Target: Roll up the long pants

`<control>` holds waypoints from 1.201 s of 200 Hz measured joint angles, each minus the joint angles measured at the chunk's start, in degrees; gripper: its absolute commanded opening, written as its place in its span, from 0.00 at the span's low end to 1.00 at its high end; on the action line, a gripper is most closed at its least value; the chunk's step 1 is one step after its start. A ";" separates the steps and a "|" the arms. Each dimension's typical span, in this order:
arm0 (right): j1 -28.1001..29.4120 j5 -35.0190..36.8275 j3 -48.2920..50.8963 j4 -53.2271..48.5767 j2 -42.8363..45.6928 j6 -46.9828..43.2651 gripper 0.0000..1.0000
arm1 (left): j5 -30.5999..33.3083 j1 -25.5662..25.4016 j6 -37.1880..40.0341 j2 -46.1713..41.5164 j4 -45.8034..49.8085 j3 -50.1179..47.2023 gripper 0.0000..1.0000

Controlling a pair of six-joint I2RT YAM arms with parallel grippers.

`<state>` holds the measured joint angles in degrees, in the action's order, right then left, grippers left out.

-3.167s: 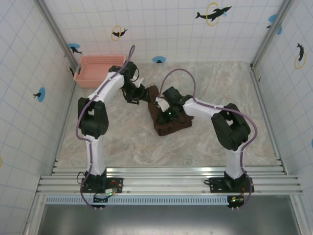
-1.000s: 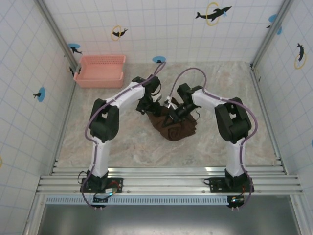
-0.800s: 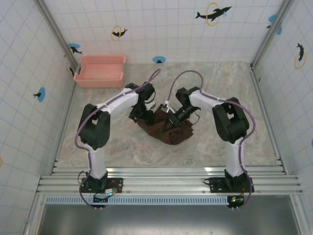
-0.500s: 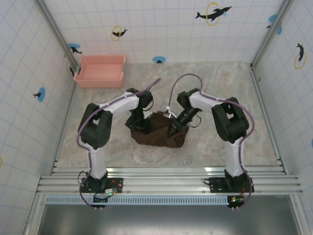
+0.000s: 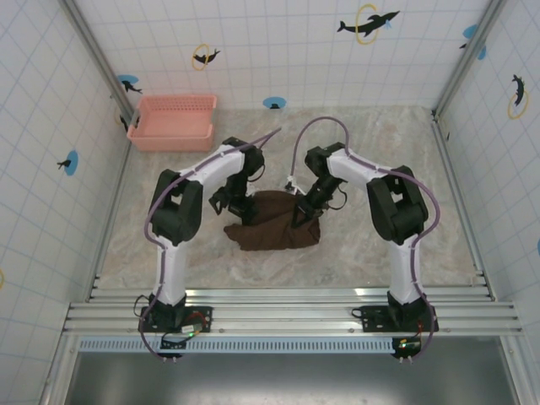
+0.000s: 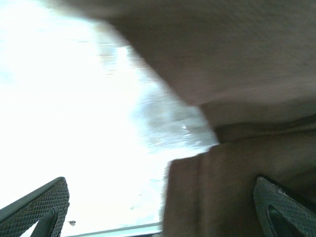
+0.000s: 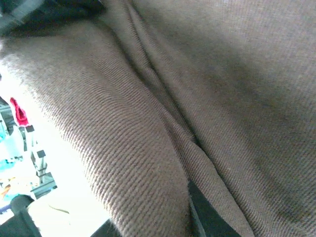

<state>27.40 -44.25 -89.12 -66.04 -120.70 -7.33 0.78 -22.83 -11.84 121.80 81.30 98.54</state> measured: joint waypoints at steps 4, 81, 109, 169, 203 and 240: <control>-0.17 -0.13 -0.04 -0.09 -0.42 0.24 0.16 | 0.90 0.31 0.07 -0.13 0.66 1.03 0.97; -2.91 -5.70 -5.84 -1.97 -8.39 6.47 0.16 | 1.77 -4.31 0.90 -15.50 4.92 5.40 0.97; -3.19 -7.28 -7.78 -1.97 -10.16 7.78 0.16 | -4.24 -9.09 -0.59 -17.86 1.68 -2.47 0.98; -3.28 -9.16 -8.50 -1.92 -11.54 8.87 0.16 | -2.80 -10.16 -2.58 -11.74 -5.05 -5.14 0.98; -3.34 -9.38 -8.48 -1.27 -11.56 8.94 0.17 | 3.56 -9.53 -2.78 -4.26 -6.29 2.32 0.98; -3.37 -9.44 -8.39 -0.74 -11.76 9.05 0.23 | 4.87 -8.28 -1.64 7.98 -3.39 14.36 0.97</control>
<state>24.03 -53.69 -97.51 -66.78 -132.46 1.72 5.65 -31.11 -13.47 129.78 77.91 112.90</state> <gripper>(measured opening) 0.233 0.975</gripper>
